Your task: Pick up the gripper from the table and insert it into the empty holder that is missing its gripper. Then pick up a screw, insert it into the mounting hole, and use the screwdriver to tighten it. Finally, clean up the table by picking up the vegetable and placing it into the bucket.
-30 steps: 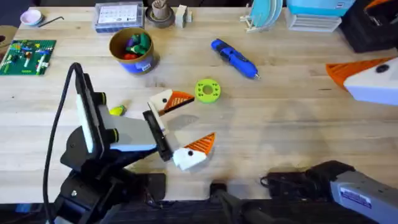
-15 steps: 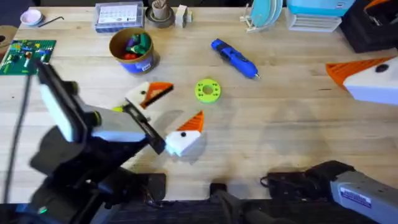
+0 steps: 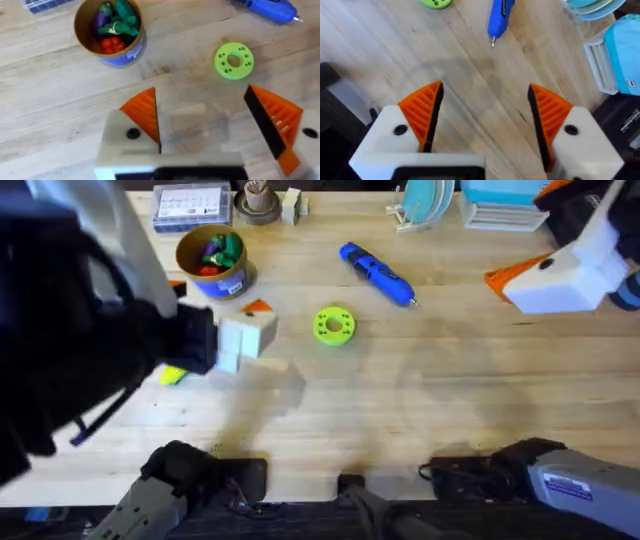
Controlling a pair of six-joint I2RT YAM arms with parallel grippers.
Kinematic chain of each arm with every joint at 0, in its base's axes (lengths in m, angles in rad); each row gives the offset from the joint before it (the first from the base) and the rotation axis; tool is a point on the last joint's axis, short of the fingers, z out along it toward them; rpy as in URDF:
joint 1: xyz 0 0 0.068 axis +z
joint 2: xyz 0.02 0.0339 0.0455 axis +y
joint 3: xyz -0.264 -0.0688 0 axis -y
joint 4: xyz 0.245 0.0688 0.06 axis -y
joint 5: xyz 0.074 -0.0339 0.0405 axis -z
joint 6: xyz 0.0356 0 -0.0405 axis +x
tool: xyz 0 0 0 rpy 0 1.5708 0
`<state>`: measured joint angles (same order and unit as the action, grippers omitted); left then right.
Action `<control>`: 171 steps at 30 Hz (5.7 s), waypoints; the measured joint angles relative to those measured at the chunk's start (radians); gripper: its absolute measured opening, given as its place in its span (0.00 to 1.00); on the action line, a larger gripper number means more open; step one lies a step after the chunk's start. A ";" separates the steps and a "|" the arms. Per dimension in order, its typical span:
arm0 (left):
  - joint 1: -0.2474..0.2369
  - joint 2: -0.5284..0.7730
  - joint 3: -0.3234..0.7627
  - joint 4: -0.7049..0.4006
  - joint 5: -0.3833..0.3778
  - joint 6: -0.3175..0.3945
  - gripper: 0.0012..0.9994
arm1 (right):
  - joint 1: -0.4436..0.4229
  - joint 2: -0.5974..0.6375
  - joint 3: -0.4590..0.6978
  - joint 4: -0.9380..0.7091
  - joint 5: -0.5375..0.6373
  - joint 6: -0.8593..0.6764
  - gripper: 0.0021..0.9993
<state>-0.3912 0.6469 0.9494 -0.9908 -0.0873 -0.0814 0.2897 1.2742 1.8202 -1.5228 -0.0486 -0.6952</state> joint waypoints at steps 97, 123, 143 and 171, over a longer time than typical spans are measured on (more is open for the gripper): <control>0.588 0.256 -0.256 0.333 -0.087 0.601 0.02 | 0.000 0.090 0.000 0.028 0.000 -0.009 1.00; 0.588 0.640 -0.226 1.001 0.260 0.029 0.02 | 0.000 0.090 0.000 0.030 -0.009 -0.008 0.99; 0.588 0.649 -0.226 1.206 0.404 0.004 1.00 | 0.000 0.090 0.000 0.030 -0.028 -0.008 0.99; 0.588 0.226 -0.226 0.945 1.180 -0.084 1.00 | 0.000 0.090 0.000 0.029 -0.028 -0.008 0.99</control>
<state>0.1970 0.8733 0.7231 -0.0457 1.0922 -0.1650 0.2897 1.3643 1.8202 -1.4940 -0.0765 -0.7036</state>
